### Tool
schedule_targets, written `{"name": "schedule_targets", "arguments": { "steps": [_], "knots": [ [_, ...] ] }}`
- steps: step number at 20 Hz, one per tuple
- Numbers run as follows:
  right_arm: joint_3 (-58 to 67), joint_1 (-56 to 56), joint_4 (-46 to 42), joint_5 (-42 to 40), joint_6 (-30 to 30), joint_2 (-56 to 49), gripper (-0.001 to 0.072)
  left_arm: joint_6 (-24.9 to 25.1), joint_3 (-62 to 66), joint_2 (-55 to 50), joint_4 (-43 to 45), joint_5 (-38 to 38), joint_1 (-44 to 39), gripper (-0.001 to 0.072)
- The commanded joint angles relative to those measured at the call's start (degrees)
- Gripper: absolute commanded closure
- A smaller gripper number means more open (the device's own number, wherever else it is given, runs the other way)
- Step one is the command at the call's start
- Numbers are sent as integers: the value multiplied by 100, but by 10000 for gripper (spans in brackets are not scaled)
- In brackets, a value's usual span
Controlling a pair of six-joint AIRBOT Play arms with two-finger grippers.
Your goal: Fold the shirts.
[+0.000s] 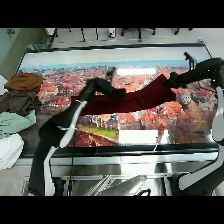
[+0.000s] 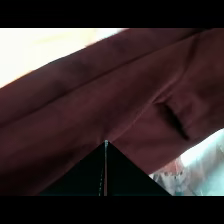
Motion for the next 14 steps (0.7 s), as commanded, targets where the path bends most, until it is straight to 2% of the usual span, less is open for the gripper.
{"name": "schedule_targets", "arguments": {
  "steps": [1, 9, 14],
  "knots": [
    [367, -2, 11, -507, 11, 472, 687, -181, 131, -463, 7, -533, -540, 693],
    [686, 11, 33, -1021, 96, 831, 687, -468, 131, -490, -44, -892, -610, 694],
    [684, 48, 13, -994, 190, 787, 687, -507, 131, 114, -389, -352, -275, 693]
  ]
}}
